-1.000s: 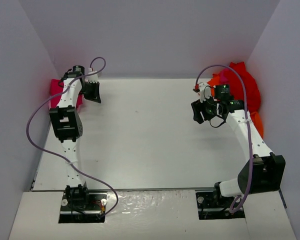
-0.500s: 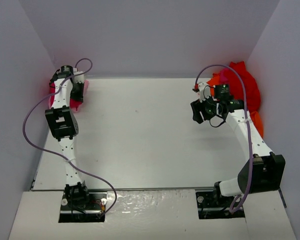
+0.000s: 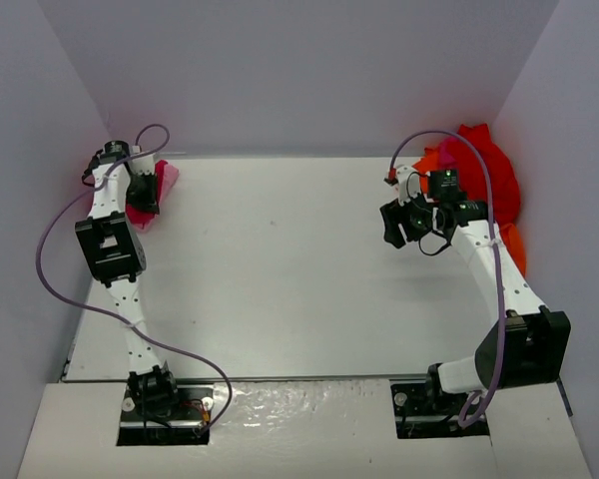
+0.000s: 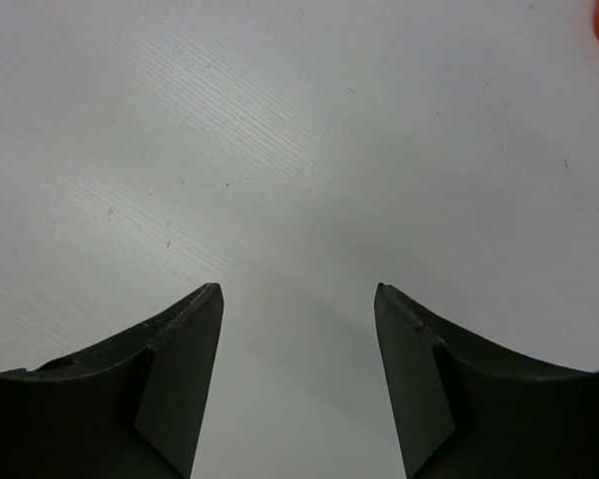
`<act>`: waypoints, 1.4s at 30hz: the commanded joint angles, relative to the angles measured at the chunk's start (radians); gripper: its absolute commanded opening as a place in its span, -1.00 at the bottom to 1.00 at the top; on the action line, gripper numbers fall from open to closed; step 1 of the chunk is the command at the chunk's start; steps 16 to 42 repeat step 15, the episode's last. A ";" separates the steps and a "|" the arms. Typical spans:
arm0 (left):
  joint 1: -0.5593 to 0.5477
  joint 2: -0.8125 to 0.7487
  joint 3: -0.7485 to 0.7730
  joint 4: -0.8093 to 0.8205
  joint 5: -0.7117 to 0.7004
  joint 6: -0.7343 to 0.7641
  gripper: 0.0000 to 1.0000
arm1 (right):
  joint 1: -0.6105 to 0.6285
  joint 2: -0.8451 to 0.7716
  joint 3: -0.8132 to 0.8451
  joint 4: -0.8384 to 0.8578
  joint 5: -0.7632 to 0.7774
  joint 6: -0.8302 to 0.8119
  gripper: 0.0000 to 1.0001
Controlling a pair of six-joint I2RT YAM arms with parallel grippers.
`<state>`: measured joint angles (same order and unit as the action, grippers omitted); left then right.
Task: Fold and stack the t-shirts
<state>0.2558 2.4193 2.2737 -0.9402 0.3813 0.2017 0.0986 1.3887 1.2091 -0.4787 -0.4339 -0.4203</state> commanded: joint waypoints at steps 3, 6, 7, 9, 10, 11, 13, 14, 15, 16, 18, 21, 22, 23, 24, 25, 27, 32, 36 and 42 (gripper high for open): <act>-0.019 -0.432 -0.210 0.187 0.256 -0.026 -0.06 | -0.003 -0.090 0.057 0.035 -0.004 0.022 0.24; -0.022 -0.570 -0.294 0.288 0.249 -0.078 0.18 | -0.004 -0.104 0.111 0.039 0.033 0.068 0.30; -0.021 -0.612 -0.310 0.314 0.240 -0.101 0.24 | -0.005 -0.107 0.134 0.040 0.053 0.084 0.33; -0.016 -0.727 -0.343 0.384 0.170 -0.124 0.29 | -0.005 -0.106 0.201 0.040 0.113 0.101 0.40; -0.011 -0.781 -0.372 0.425 0.153 -0.138 0.31 | -0.005 -0.106 0.230 0.040 0.139 0.102 0.43; -0.009 -0.833 -0.416 0.470 0.128 -0.150 0.32 | -0.005 -0.109 0.252 0.039 0.153 0.096 0.43; -0.007 -0.942 -0.549 0.545 0.067 -0.176 0.36 | -0.010 -0.119 0.276 0.041 0.159 0.079 0.38; -0.006 -1.002 -0.643 0.600 0.043 -0.184 0.38 | -0.014 -0.126 0.284 0.045 0.149 0.086 0.37; -0.006 -1.062 -0.744 0.669 0.023 -0.188 0.38 | -0.018 -0.132 0.291 0.051 0.134 0.100 0.37; -0.006 -1.062 -0.744 0.669 0.023 -0.188 0.38 | -0.018 -0.132 0.291 0.051 0.134 0.100 0.37; -0.006 -1.062 -0.744 0.669 0.023 -0.188 0.38 | -0.018 -0.132 0.291 0.051 0.134 0.100 0.37; -0.006 -1.062 -0.744 0.669 0.023 -0.188 0.38 | -0.018 -0.132 0.291 0.051 0.134 0.100 0.37; -0.006 -1.062 -0.744 0.669 0.023 -0.188 0.38 | -0.018 -0.132 0.291 0.051 0.134 0.100 0.37; -0.006 -1.062 -0.744 0.669 0.023 -0.188 0.38 | -0.018 -0.132 0.291 0.051 0.134 0.100 0.37; -0.006 -1.062 -0.744 0.669 0.023 -0.188 0.38 | -0.018 -0.132 0.291 0.051 0.134 0.100 0.37; -0.006 -1.062 -0.744 0.669 0.023 -0.188 0.38 | -0.018 -0.132 0.291 0.051 0.134 0.100 0.37; -0.006 -1.062 -0.744 0.669 0.023 -0.188 0.38 | -0.018 -0.132 0.291 0.051 0.134 0.100 0.37; -0.006 -1.062 -0.744 0.669 0.023 -0.188 0.38 | -0.018 -0.132 0.291 0.051 0.134 0.100 0.37; -0.006 -1.062 -0.744 0.669 0.023 -0.188 0.38 | -0.018 -0.132 0.291 0.051 0.134 0.100 0.37; -0.006 -1.062 -0.744 0.669 0.023 -0.188 0.38 | -0.018 -0.132 0.291 0.051 0.134 0.100 0.37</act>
